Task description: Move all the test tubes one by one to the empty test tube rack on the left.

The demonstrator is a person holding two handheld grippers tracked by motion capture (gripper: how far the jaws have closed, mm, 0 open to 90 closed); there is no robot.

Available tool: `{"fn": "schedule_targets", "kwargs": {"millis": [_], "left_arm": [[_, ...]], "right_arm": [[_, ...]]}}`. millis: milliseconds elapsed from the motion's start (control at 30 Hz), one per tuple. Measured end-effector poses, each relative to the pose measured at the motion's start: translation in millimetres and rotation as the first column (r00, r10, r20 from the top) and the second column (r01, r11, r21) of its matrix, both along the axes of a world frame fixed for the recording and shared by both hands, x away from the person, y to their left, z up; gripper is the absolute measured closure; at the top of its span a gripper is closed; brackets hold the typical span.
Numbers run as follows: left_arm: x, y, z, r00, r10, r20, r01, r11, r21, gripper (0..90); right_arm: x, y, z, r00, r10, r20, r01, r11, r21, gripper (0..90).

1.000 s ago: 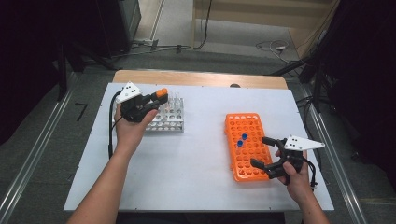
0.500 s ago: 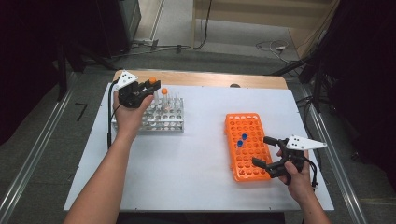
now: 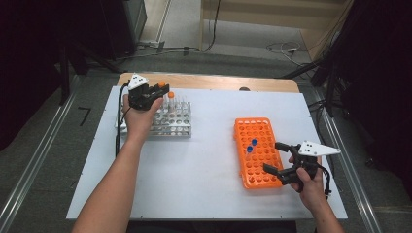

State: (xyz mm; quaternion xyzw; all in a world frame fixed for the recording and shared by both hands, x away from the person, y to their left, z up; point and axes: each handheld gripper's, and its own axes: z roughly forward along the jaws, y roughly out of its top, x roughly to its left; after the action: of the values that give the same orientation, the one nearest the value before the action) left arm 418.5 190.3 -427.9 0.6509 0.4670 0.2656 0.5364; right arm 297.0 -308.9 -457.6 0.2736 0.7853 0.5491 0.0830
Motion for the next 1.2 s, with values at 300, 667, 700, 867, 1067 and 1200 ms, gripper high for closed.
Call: {"fn": "schedule_targets", "kwargs": {"millis": [300,667,700,867,1067,1200], "left_arm": [[-3.6,-0.5,0.5,0.9991,-0.026,-0.034,0.025,0.9996,-0.01,63.4],[-14.2,3.9,2.5,0.9979,-0.008,-0.064,0.006,0.9997,-0.024,38.0],[-15.7,3.7,2.9,0.9975,-0.012,-0.069,0.01,0.9996,-0.026,33.1],[-27.2,-1.7,4.9,0.9964,-0.036,-0.076,0.034,0.9991,-0.027,15.8],[-45.2,-6.0,10.1,0.9958,-0.074,-0.054,0.073,0.997,-0.027,8.1],[-58.0,-9.0,13.8,0.9937,-0.101,-0.048,0.099,0.9945,-0.035,3.6]], "right_arm": [[-0.1,1.2,-0.2,1.0,0.002,0.001,-0.002,1.0,-0.004,0.0],[-0.1,2.6,0.0,1.0,0.004,0.002,-0.004,1.0,-0.006,0.0],[-0.1,2.8,0.0,1.0,0.004,0.001,-0.004,1.0,-0.007,0.0],[-0.6,4.9,0.6,1.0,0.008,0.001,-0.008,0.9999,-0.009,0.0],[-1.4,7.4,1.3,0.9999,0.013,0.003,-0.013,0.9999,-0.008,0.0],[-1.8,8.8,1.6,0.9998,0.019,0.002,-0.019,0.9998,-0.005,0.0]]}}
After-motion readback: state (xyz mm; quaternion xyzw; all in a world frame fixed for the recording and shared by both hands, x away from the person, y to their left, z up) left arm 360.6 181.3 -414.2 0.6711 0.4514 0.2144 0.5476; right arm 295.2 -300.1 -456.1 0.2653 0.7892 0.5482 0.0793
